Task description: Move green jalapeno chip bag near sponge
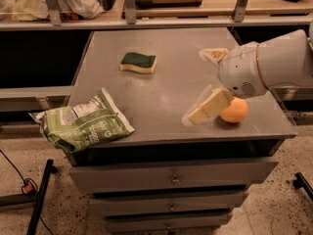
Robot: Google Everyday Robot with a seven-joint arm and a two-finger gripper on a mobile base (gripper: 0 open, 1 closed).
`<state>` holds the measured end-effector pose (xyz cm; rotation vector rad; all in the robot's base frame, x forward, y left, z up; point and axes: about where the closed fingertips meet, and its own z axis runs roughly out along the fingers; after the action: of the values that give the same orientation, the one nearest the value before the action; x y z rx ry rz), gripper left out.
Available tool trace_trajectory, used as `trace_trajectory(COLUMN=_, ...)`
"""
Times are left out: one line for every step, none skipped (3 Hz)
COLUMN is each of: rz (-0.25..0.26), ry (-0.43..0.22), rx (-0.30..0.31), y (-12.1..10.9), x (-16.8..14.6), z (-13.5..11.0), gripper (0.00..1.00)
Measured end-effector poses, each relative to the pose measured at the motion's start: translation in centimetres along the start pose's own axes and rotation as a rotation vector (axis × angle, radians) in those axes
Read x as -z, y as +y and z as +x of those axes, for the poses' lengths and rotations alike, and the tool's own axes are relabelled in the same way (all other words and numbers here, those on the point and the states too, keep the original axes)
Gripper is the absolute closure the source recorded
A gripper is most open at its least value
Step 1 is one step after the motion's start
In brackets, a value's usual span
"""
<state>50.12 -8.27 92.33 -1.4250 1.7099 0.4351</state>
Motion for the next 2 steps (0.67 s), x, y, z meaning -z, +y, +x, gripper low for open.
trace_trajectory(rz=-0.015, ry=-0.075, rx=-0.014, y=-0.5, x=-2.3, z=0.4, gripper=0.0)
trace_trajectory(rz=-0.023, ry=-0.118, rx=0.001, y=0.0, x=-4.5, z=0.1, gripper=0.0)
